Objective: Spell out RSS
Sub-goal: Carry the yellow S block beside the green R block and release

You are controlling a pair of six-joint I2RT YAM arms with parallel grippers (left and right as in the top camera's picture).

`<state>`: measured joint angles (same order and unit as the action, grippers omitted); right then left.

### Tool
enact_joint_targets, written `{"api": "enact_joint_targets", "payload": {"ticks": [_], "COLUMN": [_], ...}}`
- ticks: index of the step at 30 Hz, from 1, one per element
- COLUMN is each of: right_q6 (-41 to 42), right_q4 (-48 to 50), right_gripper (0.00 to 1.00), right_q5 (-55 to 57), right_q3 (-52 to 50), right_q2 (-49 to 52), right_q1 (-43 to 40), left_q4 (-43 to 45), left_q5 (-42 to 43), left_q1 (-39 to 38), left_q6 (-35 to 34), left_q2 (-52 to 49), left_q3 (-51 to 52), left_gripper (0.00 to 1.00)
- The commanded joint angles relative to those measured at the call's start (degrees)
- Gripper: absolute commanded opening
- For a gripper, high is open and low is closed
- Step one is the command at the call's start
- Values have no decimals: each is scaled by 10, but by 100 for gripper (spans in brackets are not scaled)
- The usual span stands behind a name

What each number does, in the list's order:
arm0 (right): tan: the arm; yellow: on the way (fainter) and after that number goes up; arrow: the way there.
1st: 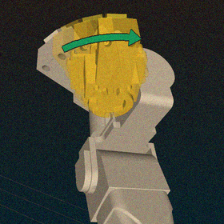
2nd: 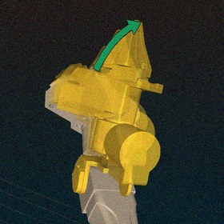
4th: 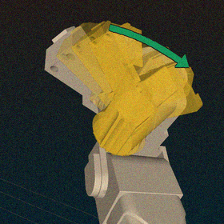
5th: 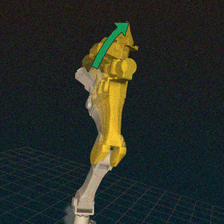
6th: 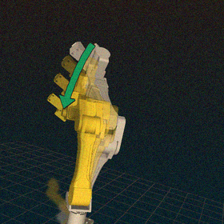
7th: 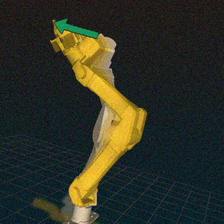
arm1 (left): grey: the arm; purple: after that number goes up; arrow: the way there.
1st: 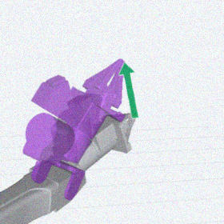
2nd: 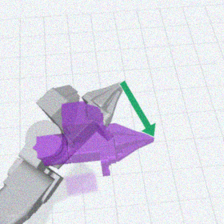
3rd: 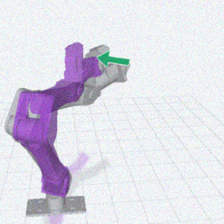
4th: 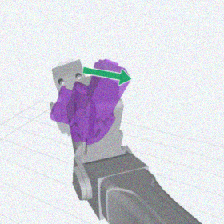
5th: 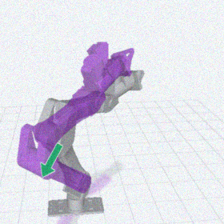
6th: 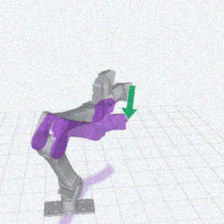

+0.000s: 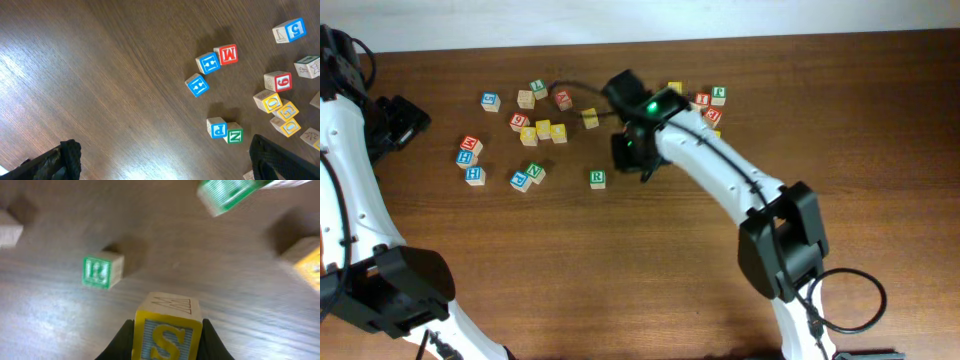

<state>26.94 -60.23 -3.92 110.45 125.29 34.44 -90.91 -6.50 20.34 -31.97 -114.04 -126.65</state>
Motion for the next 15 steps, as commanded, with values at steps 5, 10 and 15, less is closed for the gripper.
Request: {"api": "enact_joint_targets", "payload": {"ticks": [5,10,15], "right_q6": [12,25,38], "right_q4": [78,109,141], "right_gripper": [17,17,17], "right_q5": [16,16,16], "right_q3": [-87,-118,-139], "right_q2": [-10,-10,-10], "right_q1": [26,26,27], "left_q4": [-1,-1,-1], "left_q5": [-9,-9,-9], "left_q1": [5,5,5], "left_q6": [3,3,3], "left_q2": [8,8,8], "left_q3": [-5,-5,-5], "left_gripper": [99,99,99]}}
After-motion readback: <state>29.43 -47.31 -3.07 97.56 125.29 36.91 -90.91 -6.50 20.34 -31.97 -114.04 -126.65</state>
